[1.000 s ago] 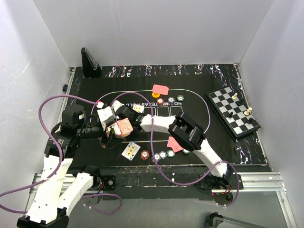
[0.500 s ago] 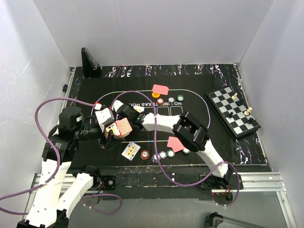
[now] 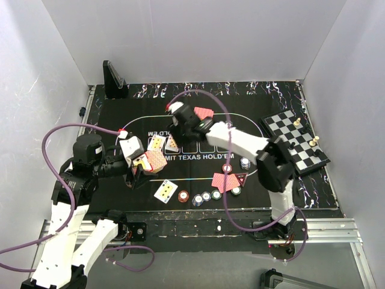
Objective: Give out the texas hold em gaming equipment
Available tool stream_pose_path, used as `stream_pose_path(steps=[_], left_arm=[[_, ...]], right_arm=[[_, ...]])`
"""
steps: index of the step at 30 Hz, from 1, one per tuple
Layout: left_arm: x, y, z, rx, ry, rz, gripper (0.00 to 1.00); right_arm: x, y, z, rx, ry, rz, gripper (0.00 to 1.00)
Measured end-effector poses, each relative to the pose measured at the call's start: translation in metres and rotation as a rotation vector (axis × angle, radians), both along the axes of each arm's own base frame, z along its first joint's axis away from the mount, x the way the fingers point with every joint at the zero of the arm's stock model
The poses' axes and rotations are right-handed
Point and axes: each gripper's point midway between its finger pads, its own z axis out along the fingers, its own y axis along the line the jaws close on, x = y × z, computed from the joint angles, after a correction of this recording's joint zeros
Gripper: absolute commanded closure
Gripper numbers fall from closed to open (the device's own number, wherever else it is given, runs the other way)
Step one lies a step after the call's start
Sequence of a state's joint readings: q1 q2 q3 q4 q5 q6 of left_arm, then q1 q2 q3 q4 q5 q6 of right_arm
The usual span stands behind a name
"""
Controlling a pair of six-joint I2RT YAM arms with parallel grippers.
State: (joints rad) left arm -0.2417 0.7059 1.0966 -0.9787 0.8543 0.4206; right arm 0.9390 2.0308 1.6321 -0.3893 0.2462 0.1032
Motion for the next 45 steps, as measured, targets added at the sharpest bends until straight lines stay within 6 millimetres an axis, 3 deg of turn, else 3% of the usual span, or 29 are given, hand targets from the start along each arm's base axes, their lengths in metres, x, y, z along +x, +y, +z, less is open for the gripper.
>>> stream_pose_path(steps=[4,6,7,10,15,19,30,35,40,45], left_arm=[[0.002,0.000,-0.007,0.011,-0.002,-0.007,1.00],[0.003,0.000,-0.013,0.020,0.003,-0.012,1.00],[0.004,0.000,-0.016,0.024,0.005,-0.014,1.00],[0.007,0.000,-0.025,0.035,0.016,-0.020,1.00],[0.014,-0.001,-0.038,0.050,0.025,-0.028,1.00],[0.023,-0.003,-0.040,0.059,0.017,-0.034,1.00],[0.045,-0.004,-0.052,0.096,0.028,-0.025,1.00],[0.054,-0.006,-0.049,0.094,0.017,-0.022,1.00],[0.058,-0.007,-0.042,0.087,-0.001,-0.019,1.00],[0.058,-0.007,-0.037,0.080,-0.011,-0.016,1.00]], right_arm=[[0.009,-0.038,0.072,0.223,0.108,-0.140,0.18],[0.009,-0.054,0.105,0.336,0.139,-0.178,0.16],[0.002,-0.062,0.125,0.414,0.165,-0.183,0.16],[-0.025,-0.070,0.159,0.576,0.252,-0.150,0.14],[-0.080,-0.057,0.189,0.786,0.464,-0.018,0.13],[-0.110,-0.037,0.196,0.874,0.637,0.070,0.12],[-0.144,0.011,0.201,0.897,0.832,0.224,0.10],[-0.149,0.023,0.200,0.891,0.856,0.249,0.09],[-0.146,0.032,0.187,0.869,0.882,0.238,0.09],[-0.145,0.035,0.178,0.855,0.912,0.216,0.26]])
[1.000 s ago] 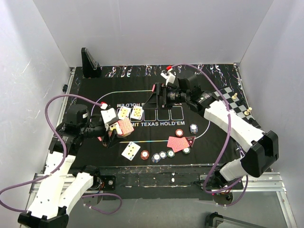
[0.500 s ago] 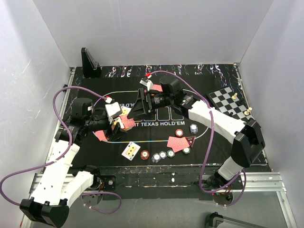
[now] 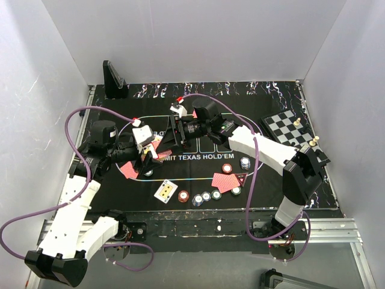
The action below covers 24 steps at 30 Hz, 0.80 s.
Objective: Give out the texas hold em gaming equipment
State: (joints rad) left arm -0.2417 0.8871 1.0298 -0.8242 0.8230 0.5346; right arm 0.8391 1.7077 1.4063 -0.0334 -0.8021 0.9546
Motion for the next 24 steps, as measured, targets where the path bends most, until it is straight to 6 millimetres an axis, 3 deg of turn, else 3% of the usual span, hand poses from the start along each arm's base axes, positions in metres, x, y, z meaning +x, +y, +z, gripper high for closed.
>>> stream_pose_path(steps=[10,15,24], left_arm=[[-0.003,0.000,0.004,-0.013,-0.001,0.007,1.00],[-0.004,0.000,0.004,-0.016,0.005,0.012,1.00],[-0.007,0.001,0.004,-0.017,0.019,0.015,1.00]], right_arm=[[0.000,0.002,0.008,0.026,0.020,0.001,0.47],[0.001,0.001,0.010,0.037,0.034,-0.001,0.50],[0.012,-0.019,0.012,0.043,0.048,-0.048,0.59]])
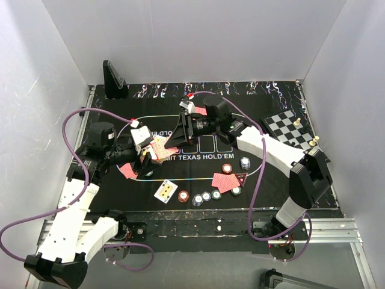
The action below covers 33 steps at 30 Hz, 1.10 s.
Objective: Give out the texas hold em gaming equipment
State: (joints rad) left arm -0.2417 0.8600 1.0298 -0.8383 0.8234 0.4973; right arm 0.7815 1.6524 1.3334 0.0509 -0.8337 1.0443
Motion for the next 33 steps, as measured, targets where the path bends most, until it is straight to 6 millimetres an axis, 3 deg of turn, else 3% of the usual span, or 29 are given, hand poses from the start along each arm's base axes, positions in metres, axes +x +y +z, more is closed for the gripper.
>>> stream_pose_path(steps=[7,16,21,30,33], left_arm=[[-0.001,0.000,0.001,-0.002,-0.005,-0.001,1.00],[-0.002,0.000,0.002,-0.002,-0.016,-0.006,1.00],[-0.003,0.000,0.004,-0.005,-0.020,-0.009,1.00],[-0.005,0.000,0.007,-0.009,-0.034,-0.010,1.00],[-0.007,0.000,0.007,-0.011,-0.035,-0.010,1.00]], right_arm=[[0.005,-0.009,0.010,0.016,-0.017,-0.022,0.82],[0.011,-0.028,0.016,0.004,-0.030,-0.059,0.91],[0.022,-0.050,0.019,-0.020,-0.053,-0.105,0.95],[0.059,-0.095,0.028,-0.064,-0.107,-0.233,0.99],[0.076,-0.105,0.035,-0.142,-0.210,-0.292,0.99]])
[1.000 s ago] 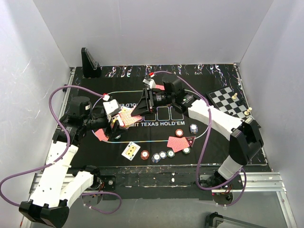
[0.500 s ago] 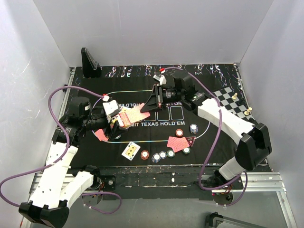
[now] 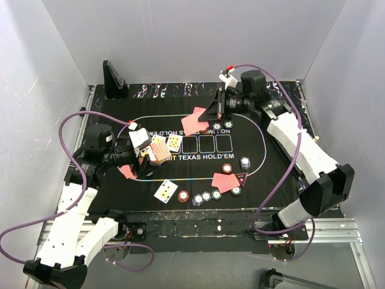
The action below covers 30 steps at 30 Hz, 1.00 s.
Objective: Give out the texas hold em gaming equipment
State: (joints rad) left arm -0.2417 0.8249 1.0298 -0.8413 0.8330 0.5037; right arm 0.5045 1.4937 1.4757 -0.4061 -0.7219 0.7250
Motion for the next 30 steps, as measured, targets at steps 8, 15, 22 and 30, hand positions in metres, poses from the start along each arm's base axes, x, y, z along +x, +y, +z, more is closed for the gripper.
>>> stream_pose_path(steps=[8,15,22,30], left_arm=[[-0.010,0.000,0.001,-0.013,0.021,-0.003,1.00],[-0.019,0.000,0.009,-0.036,0.035,0.002,1.00],[-0.029,0.000,0.021,-0.058,0.029,-0.001,1.00],[-0.034,0.000,0.022,-0.068,0.037,-0.004,1.00]], right_arm=[[0.062,0.016,-0.018,-0.392,-0.380,-0.141,0.99],[0.095,0.037,-0.115,-0.901,-0.721,-0.136,0.99],[0.109,0.055,-0.161,-1.190,-1.145,-0.078,0.99],[0.120,0.069,-0.216,-1.340,-1.271,-0.010,0.99]])
